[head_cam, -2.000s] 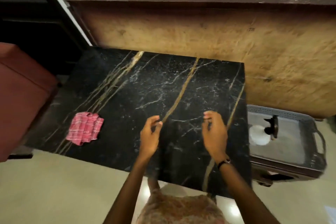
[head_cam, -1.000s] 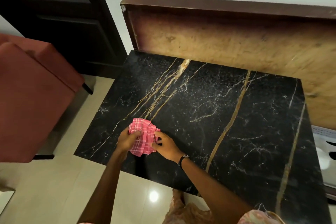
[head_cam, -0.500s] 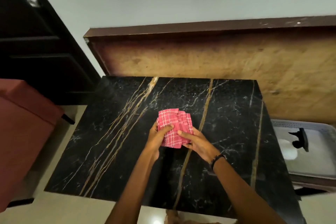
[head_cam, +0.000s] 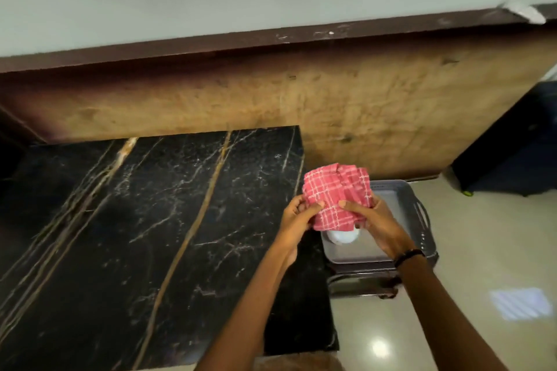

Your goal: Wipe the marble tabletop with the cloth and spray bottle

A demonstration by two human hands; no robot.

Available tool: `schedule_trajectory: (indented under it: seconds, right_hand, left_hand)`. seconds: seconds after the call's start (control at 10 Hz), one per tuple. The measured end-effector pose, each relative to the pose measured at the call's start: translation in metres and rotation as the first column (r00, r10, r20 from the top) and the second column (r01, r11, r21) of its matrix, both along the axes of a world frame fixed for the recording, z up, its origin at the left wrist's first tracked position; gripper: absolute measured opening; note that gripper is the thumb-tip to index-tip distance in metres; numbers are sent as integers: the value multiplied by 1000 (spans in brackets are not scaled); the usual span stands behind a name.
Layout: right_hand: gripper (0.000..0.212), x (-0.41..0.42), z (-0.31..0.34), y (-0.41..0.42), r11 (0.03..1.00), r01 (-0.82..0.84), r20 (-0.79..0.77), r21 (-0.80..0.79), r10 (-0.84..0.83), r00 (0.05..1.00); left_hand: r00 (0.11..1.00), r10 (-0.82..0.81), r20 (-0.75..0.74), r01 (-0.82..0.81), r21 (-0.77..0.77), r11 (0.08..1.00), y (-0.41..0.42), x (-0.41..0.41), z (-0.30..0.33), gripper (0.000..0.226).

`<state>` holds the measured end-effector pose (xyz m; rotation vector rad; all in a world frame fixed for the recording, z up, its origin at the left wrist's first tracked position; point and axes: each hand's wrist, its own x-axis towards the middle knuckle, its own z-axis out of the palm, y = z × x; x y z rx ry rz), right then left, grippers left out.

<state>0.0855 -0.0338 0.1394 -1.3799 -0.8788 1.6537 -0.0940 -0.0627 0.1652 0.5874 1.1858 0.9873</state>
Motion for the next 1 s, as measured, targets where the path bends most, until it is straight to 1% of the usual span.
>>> schedule_trajectory:
  seconds: [0.1, 0.2, 0.3, 0.4, 0.5, 0.6, 0.7, 0.8, 0.9, 1.0]
  right_hand:
    - [47, 75, -9, 5, 994, 108, 111, 1, -108, 988]
    - [47, 129, -36, 11, 981, 195, 208, -16, -188, 960]
    - [52, 158, -75, 14, 975, 210, 311, -74, -178, 934]
    - [48, 165, -117, 25, 979, 138, 394, -152, -68, 917]
    - [47, 159, -148, 41, 974, 87, 416, -208, 7, 909]
    - [50, 164, -182, 50, 961, 101, 420, -257, 17, 907]
    - [50, 173, -201, 47, 953, 153, 467, -260, -15, 884]
    - [44, 177, -207, 40, 968, 118, 519, -220, 13, 855]
    - [43, 171, -193, 35, 973, 105, 542, -204, 23, 840]
    - [42, 154, -171, 32, 969, 224, 584, -101, -125, 802]
  left_hand:
    - [995, -78, -61, 76, -30, 997, 5, 52, -8, 34]
    - [988, -71, -137, 66, -41, 997, 11, 81, -23, 27]
    - [955, -90, -284, 81, -43, 996, 15, 98, -43, 36]
    - [912, -140, -385, 137, -34, 990, 18, 109, -67, 39]
    - [873, -158, -462, 186, 17, 982, 21, 114, -93, 44]
    - [850, -142, -508, 210, 79, 974, 24, 119, -122, 45]
    - [856, -125, -502, 198, 94, 976, 25, 124, -135, 45]
    - [856, -146, -496, 195, 48, 980, 23, 128, -138, 46]
    - [851, -184, -491, 206, -10, 979, 23, 124, -130, 47]
    - [880, -154, -450, 162, -22, 987, 23, 118, -116, 44]
